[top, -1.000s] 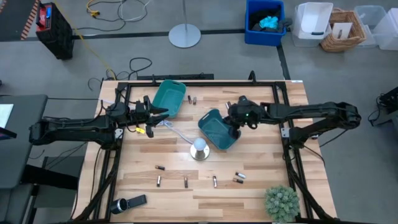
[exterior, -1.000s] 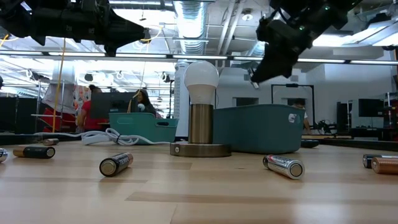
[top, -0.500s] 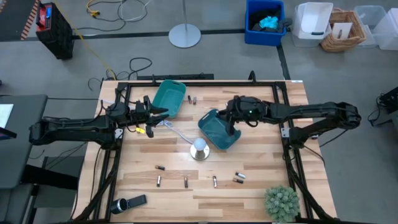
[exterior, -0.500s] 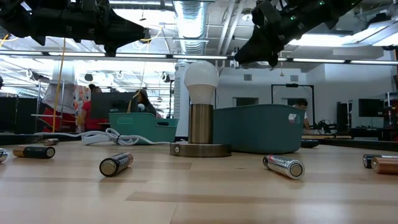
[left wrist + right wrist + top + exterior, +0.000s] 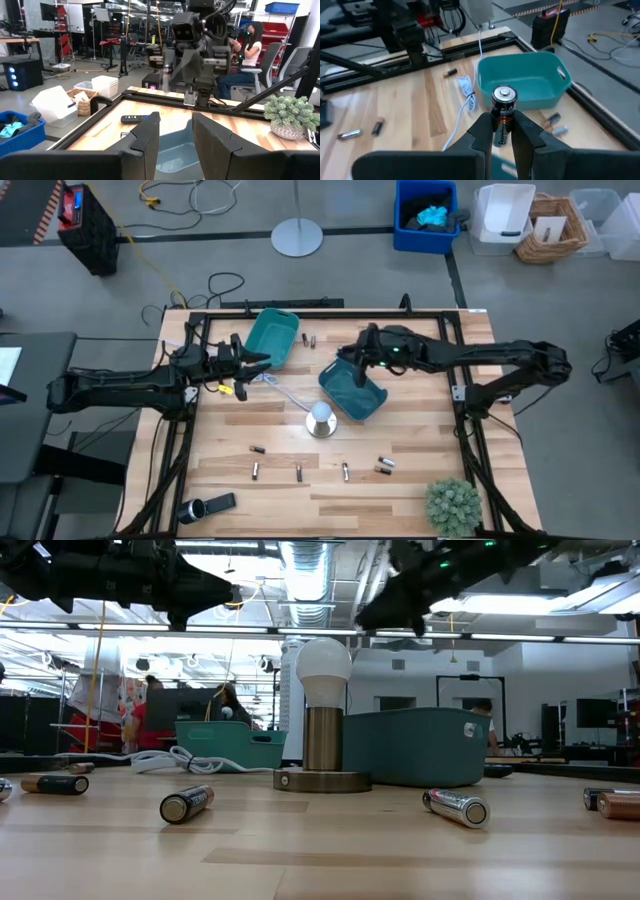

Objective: Sort batteries
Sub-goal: Put the silver battery into the green bin

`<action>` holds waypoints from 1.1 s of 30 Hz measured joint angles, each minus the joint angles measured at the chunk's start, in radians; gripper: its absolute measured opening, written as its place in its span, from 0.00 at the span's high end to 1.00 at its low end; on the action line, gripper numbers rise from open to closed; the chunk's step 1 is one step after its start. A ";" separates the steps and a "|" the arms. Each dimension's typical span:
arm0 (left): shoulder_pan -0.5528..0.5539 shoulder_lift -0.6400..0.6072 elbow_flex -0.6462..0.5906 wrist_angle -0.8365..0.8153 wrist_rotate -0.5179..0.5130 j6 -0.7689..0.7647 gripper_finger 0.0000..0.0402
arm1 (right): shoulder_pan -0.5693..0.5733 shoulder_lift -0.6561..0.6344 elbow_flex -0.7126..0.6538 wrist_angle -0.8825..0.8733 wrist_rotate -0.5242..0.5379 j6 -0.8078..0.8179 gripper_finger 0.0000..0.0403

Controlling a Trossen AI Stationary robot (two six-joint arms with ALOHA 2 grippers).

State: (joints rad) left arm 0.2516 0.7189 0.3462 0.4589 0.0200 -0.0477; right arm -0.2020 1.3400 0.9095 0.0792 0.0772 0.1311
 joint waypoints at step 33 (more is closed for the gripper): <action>-0.002 -0.382 0.000 -0.211 -0.006 -0.002 0.72 | -0.086 0.897 0.943 -0.054 -0.061 -0.071 0.83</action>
State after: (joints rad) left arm 0.2501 0.3365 0.3462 0.2482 0.0135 -0.0494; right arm -0.2881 2.2370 1.8526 0.0254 0.0161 0.0596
